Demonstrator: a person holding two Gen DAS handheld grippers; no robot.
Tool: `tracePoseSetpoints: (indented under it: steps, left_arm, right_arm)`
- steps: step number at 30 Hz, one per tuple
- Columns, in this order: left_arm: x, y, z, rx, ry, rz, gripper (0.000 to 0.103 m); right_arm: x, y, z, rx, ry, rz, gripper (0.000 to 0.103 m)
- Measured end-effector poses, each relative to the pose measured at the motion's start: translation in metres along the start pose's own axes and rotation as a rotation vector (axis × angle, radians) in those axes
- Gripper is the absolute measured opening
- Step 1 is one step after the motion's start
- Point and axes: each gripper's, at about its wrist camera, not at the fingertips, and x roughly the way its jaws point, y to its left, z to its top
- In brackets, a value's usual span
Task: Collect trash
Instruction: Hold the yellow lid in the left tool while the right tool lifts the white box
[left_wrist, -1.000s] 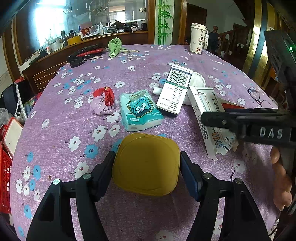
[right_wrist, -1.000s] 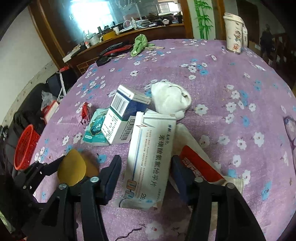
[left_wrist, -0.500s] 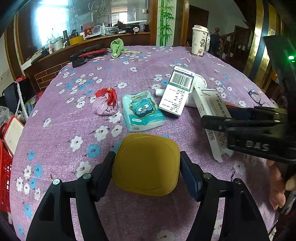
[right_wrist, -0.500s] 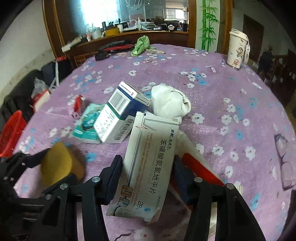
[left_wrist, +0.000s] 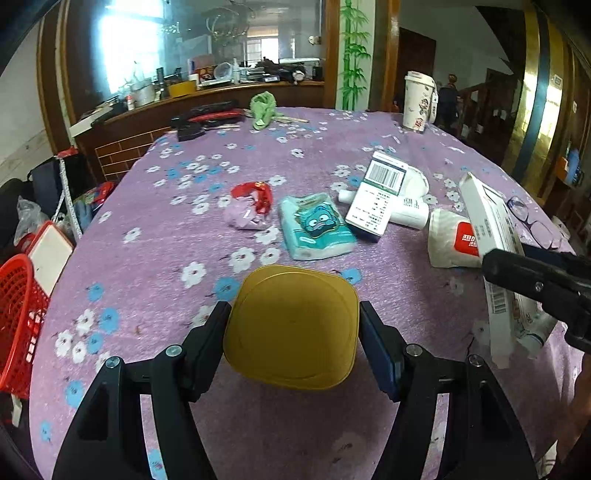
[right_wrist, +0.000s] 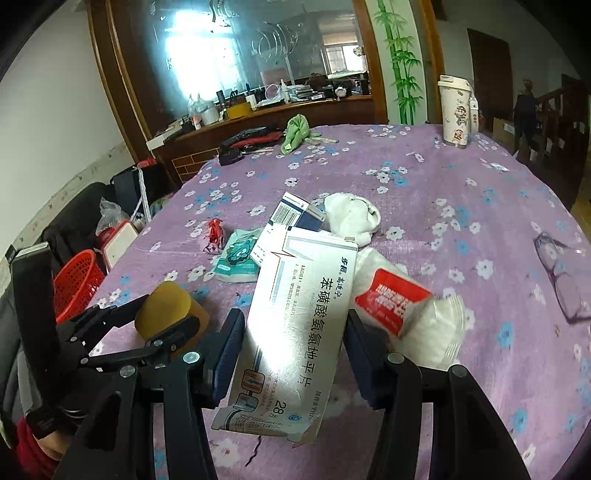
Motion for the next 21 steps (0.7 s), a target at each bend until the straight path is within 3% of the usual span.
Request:
tracePoseSetpoints:
  steps: [6,21]
  left_arm:
    - [-0.011,0.007,-0.004,-0.012,-0.03,0.056,0.068]
    - [-0.015,0.011,-0.011,-0.012,-0.048,0.101,0.068]
  right_arm:
    - [0.004,0.003,-0.006,0.005,0.022,0.001,0.058]
    - [0.014,0.017,-0.012,-0.027,0.053,0.005,0.058]
